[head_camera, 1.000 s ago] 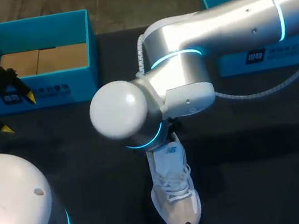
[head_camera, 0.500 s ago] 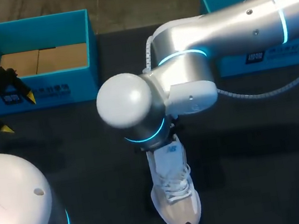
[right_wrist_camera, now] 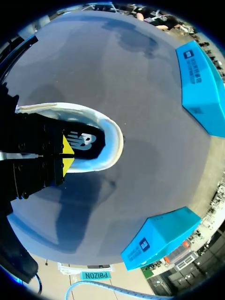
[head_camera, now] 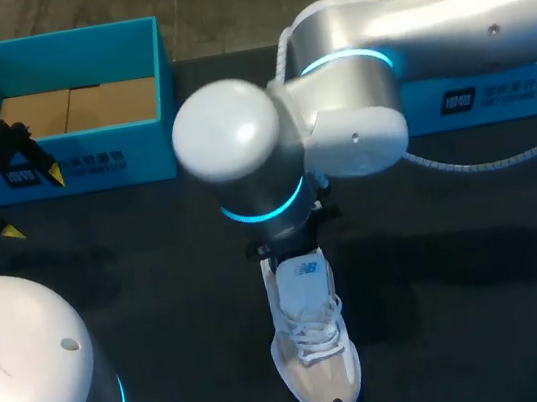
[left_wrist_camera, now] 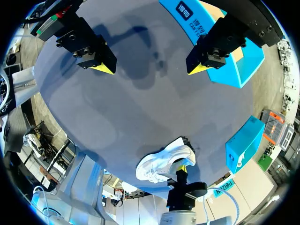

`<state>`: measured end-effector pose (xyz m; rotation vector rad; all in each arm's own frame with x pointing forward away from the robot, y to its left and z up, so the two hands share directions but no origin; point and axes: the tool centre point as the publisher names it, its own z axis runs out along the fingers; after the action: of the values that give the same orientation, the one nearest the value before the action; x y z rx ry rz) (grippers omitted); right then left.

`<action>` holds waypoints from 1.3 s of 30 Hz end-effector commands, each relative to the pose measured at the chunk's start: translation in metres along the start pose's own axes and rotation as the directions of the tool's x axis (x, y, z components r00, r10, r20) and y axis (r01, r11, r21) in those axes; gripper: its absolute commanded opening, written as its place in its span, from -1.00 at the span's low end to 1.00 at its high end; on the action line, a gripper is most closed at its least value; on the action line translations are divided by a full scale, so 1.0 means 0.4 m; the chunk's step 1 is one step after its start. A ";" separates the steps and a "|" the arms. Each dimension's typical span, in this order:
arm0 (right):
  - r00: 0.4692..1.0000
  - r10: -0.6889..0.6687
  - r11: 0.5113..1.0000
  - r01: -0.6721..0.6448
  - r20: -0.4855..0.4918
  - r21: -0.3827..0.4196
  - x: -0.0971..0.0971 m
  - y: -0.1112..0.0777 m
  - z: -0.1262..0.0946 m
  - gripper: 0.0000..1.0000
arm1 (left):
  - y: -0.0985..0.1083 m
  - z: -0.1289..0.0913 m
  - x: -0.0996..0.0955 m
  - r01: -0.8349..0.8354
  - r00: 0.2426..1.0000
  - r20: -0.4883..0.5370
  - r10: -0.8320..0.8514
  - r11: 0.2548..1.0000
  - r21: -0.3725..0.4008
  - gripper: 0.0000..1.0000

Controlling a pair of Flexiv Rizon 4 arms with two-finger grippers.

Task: Take the shoe out of the shoebox, open the shoe tongue, remove and reinsert the insole, then place the shoe into the shoebox

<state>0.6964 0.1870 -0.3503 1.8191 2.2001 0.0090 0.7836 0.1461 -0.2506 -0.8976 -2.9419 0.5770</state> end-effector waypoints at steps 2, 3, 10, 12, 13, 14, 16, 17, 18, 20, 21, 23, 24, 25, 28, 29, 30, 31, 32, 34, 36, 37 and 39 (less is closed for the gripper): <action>0.999 0.005 0.999 -0.002 -0.046 0.054 -0.011 0.008 0.016 -1.00 | -0.001 0.000 0.002 0.001 1.000 -0.001 -0.001 1.000 -0.004 1.00; 0.999 0.007 0.998 -0.004 -0.044 0.068 -0.012 0.006 0.016 -0.98 | -0.001 0.000 0.002 0.001 1.000 -0.001 -0.001 1.000 -0.004 1.00; 0.999 0.012 0.994 -0.007 -0.042 0.113 0.000 -0.022 0.007 -0.46 | -0.001 0.000 0.002 0.001 1.000 -0.001 -0.001 1.000 -0.004 1.00; 0.999 0.013 0.993 -0.007 -0.045 0.122 0.007 -0.032 0.003 -0.42 | -0.001 0.000 0.002 0.001 1.000 -0.001 -0.001 1.000 -0.004 1.00; 0.999 0.012 0.992 -0.006 -0.045 0.126 0.011 -0.035 0.001 -0.37 | -0.001 0.000 0.002 0.001 1.000 -0.001 -0.001 1.000 -0.004 1.00; 0.999 0.012 0.992 -0.006 -0.046 0.128 0.015 -0.038 -0.001 -0.34 | -0.001 0.000 0.002 0.001 1.000 -0.001 -0.001 1.000 -0.004 1.00; 0.999 0.013 0.991 -0.008 -0.037 0.135 0.021 -0.041 -0.004 -0.26 | -0.001 0.000 0.002 0.001 1.000 -0.001 -0.001 1.000 -0.004 1.00; 0.999 0.014 0.990 -0.009 -0.038 0.138 0.023 -0.043 -0.005 -0.22 | -0.001 0.000 0.002 0.001 1.000 -0.001 -0.001 1.000 -0.004 1.00; 0.999 0.017 0.990 -0.011 -0.042 0.140 0.024 -0.045 -0.006 -0.15 | -0.001 0.000 0.002 0.001 1.000 -0.001 -0.001 1.000 -0.004 1.00; 0.999 0.020 0.990 -0.013 -0.042 0.143 0.027 -0.051 -0.010 -0.07 | -0.001 0.000 0.002 0.001 1.000 -0.001 -0.001 1.000 -0.004 1.00; 0.999 0.023 0.989 -0.017 -0.042 0.145 0.029 -0.054 -0.011 -0.03 | -0.001 0.000 0.002 0.001 1.000 -0.001 -0.001 1.000 -0.004 1.00; 0.999 0.026 0.988 -0.020 -0.039 0.151 0.032 -0.060 -0.012 0.11 | -0.001 0.000 0.002 0.001 1.000 -0.001 -0.001 1.000 -0.004 1.00; 0.999 0.028 0.988 -0.022 -0.039 0.152 0.034 -0.063 -0.012 0.16 | -0.001 0.000 0.002 0.001 1.000 -0.001 -0.001 1.000 -0.004 1.00; 0.999 0.030 0.988 -0.023 -0.041 0.155 0.036 -0.066 -0.012 0.20 | -0.001 0.000 0.002 0.001 1.000 -0.001 -0.001 1.000 -0.004 1.00; 0.999 0.033 0.986 -0.026 -0.043 0.162 0.045 -0.073 -0.013 0.53 | -0.001 0.000 0.002 0.001 1.000 -0.001 -0.001 1.000 -0.004 1.00; 0.998 0.034 0.986 -0.027 -0.043 0.164 0.048 -0.075 -0.013 0.70 | -0.001 0.000 0.002 0.001 1.000 -0.001 -0.001 1.000 -0.004 1.00; 0.998 0.035 0.986 -0.028 -0.043 0.165 0.050 -0.077 -0.014 0.87 | -0.001 0.000 0.002 0.001 1.000 -0.001 -0.001 1.000 -0.004 1.00; 0.998 0.036 0.986 -0.029 -0.044 0.166 0.052 -0.078 -0.015 0.95 | -0.001 0.000 0.002 0.001 1.000 -0.001 -0.001 1.000 -0.004 1.00; 0.998 0.038 0.986 -0.030 -0.043 0.167 0.053 -0.080 -0.015 0.97 | -0.001 0.000 0.002 0.001 1.000 -0.001 -0.001 1.000 -0.004 1.00; 0.998 0.042 0.985 -0.034 -0.043 0.167 0.056 -0.083 -0.020 0.98 | -0.001 0.000 0.002 0.001 1.000 -0.001 -0.001 1.000 -0.004 1.00; 0.998 0.041 0.985 -0.033 -0.044 0.169 0.060 -0.084 -0.023 1.00 | -0.001 0.000 0.002 0.001 1.000 -0.001 -0.001 1.000 -0.004 1.00; 0.998 0.041 0.985 -0.032 -0.044 0.169 0.061 -0.084 -0.025 1.00 | -0.001 0.000 0.002 0.001 1.000 -0.001 -0.001 1.000 -0.004 1.00; 0.999 0.039 0.988 -0.033 -0.036 0.154 0.063 -0.082 -0.029 1.00 | -0.001 0.000 0.002 0.001 1.000 -0.001 -0.001 1.000 -0.004 1.00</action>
<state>0.6606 0.2034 -0.3507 1.9650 2.2625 -0.1270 0.7836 0.1461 -0.2506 -0.8976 -2.9419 0.5771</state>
